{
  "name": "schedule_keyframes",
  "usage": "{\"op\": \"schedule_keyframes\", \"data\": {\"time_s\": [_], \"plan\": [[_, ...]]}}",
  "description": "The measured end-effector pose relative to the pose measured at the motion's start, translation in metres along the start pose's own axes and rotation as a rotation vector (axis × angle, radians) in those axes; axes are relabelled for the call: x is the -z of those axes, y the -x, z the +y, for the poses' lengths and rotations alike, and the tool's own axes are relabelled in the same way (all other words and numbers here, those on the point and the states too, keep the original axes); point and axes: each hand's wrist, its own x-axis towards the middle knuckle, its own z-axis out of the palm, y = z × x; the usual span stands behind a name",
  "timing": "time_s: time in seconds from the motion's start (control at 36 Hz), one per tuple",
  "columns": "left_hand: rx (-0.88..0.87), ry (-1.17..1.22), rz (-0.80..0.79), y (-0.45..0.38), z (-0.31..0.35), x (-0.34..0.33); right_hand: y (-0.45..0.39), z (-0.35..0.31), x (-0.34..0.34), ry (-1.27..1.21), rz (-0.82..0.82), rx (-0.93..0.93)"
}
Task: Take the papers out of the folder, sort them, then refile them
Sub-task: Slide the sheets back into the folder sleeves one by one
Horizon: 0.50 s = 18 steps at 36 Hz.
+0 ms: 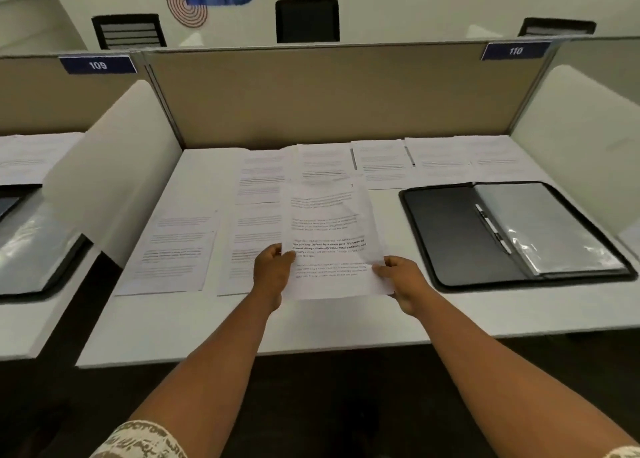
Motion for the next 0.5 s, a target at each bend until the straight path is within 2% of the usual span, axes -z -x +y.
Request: {"op": "schedule_keyframes", "data": {"time_s": [0.19, 0.33, 0.5], "plan": [[0.092, -0.017, -0.123, 0.029, -0.015, -0.03, 0.025, 0.012, 0.055, 0.001, 0.0, -0.025], [0.186, 0.047, -0.319, 0.05, -0.024, -0.064, 0.035, 0.012, 0.103, 0.006, -0.011, -0.047], [0.237, 0.033, -0.489, 0.076, -0.033, -0.119, 0.035, 0.007, 0.166, 0.042, 0.049, -0.042]]}}
